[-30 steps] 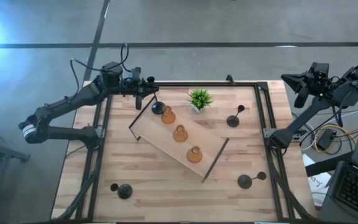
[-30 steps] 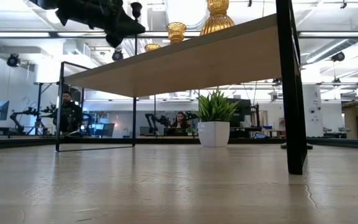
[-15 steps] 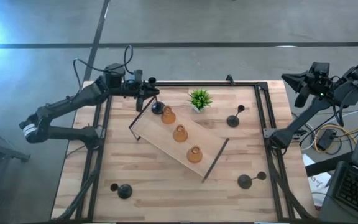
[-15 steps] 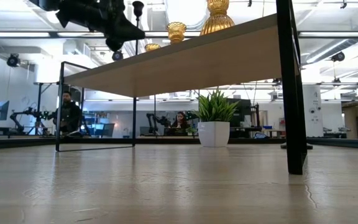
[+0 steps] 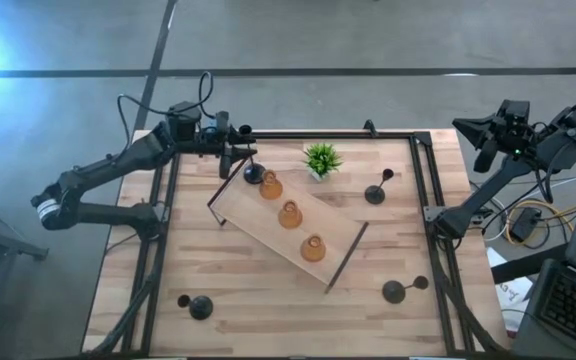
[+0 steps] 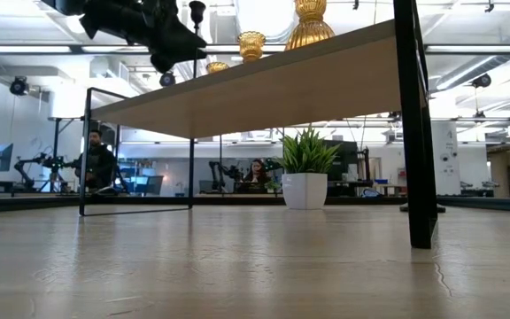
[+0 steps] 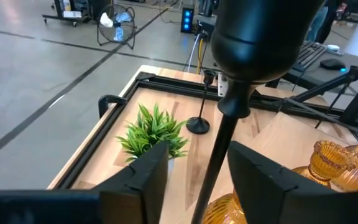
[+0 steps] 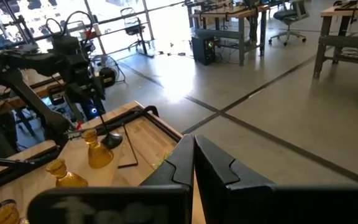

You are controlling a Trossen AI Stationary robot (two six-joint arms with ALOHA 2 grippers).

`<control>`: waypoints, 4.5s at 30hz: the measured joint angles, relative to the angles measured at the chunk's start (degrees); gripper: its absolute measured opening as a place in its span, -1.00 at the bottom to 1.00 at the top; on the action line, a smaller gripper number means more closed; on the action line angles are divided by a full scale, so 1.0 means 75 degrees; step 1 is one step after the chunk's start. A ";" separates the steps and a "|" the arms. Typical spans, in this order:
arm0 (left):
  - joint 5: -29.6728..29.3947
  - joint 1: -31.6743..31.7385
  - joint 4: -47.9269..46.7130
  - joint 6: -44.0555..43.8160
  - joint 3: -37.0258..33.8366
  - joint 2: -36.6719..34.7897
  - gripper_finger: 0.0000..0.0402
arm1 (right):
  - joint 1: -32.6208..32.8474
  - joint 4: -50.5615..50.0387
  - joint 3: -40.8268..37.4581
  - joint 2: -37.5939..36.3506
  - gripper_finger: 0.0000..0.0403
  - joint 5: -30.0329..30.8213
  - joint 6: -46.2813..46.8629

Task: Pick & Place candle stick holders
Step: Put the black candle holder on the shelf

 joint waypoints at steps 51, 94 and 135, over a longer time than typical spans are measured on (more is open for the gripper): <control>-0.3879 0.0000 -0.4904 -0.1689 0.0015 -0.5191 0.20 | 0.0006 0.1757 -0.1061 0.2082 -0.96 -0.2197 0.0152; -0.4605 0.0000 -0.4853 -0.1582 0.0015 -0.5092 0.21 | 0.4948 0.3739 -0.5073 -0.1240 -0.96 -0.5989 -0.1014; -0.4601 0.0002 -0.4853 -0.1585 0.0015 -0.5092 0.21 | 0.4863 0.7860 -0.9699 -0.2115 -0.26 -0.4503 -0.1478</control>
